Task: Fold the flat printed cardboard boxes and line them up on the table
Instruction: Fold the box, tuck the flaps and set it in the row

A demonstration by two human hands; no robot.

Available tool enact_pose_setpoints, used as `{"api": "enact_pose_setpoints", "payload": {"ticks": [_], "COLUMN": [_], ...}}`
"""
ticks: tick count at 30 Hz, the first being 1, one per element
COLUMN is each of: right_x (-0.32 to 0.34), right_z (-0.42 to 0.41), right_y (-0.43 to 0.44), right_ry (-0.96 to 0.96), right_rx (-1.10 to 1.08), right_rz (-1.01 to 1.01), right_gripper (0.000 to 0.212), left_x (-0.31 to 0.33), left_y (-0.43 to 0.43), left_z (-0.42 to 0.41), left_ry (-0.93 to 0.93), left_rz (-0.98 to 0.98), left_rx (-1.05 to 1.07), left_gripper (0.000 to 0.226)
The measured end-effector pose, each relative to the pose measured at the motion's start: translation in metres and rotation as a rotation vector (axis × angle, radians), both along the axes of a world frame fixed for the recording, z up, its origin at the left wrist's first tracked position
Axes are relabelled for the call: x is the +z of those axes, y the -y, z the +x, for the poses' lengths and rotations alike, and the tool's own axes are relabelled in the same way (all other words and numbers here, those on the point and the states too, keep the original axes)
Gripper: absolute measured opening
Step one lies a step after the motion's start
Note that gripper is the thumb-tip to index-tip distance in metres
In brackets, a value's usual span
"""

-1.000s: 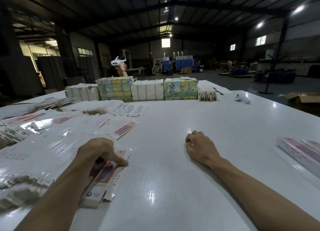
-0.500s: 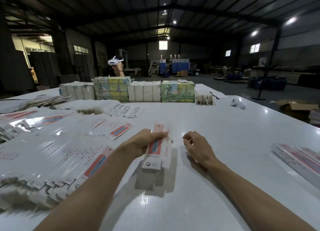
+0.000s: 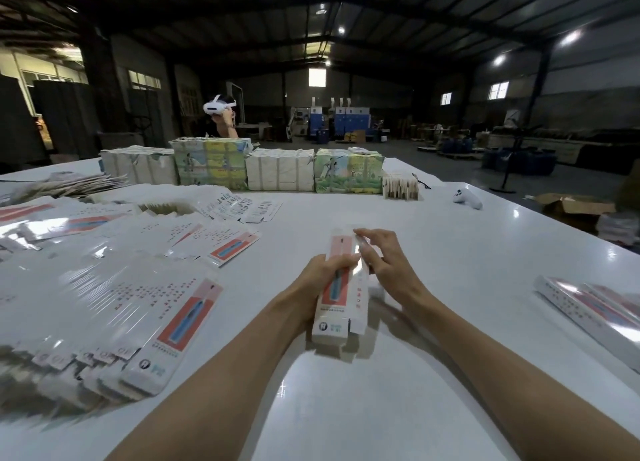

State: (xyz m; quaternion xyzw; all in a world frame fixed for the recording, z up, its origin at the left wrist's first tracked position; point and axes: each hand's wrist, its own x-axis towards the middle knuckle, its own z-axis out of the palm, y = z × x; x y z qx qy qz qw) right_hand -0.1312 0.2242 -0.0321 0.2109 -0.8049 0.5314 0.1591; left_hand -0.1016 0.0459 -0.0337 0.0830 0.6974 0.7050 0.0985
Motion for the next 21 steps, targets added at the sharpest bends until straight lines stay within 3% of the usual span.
{"api": "enact_pose_setpoints", "payload": {"ticks": [4,9,11,14,17,21], "right_x": [0.009,0.015,0.016,0.019,0.024,0.024], "right_z": [0.000,-0.008,-0.009,-0.006,-0.007,-0.005], "right_y": [-0.001,0.001,0.005,0.007,0.000,-0.003], "right_ry": [0.065,0.144,0.226,0.357,0.386,0.421], "right_rx": [0.042,0.100,0.176,0.256,0.328,0.384], "right_rz": [0.029,0.061,-0.056,-0.226,-0.308,-0.413], "right_gripper": [0.025,0.028,0.023,0.034,0.026,0.021], "left_x": [0.002,0.007,0.008,0.006,0.001,-0.001], "left_y": [-0.002,-0.005,-0.004,-0.005,-0.003,-0.005], "left_z": [0.011,0.013,0.008,0.003,-0.003,-0.006], "left_ry": [0.003,0.089,0.114,0.124,0.091,0.079], "left_rz": [0.066,0.207,0.265,0.223,0.106,0.095], "left_rx": [-0.063,-0.037,-0.018,-0.005,0.018,0.065], "left_gripper": [0.046,0.067,0.074,0.077,0.076,0.071]}}
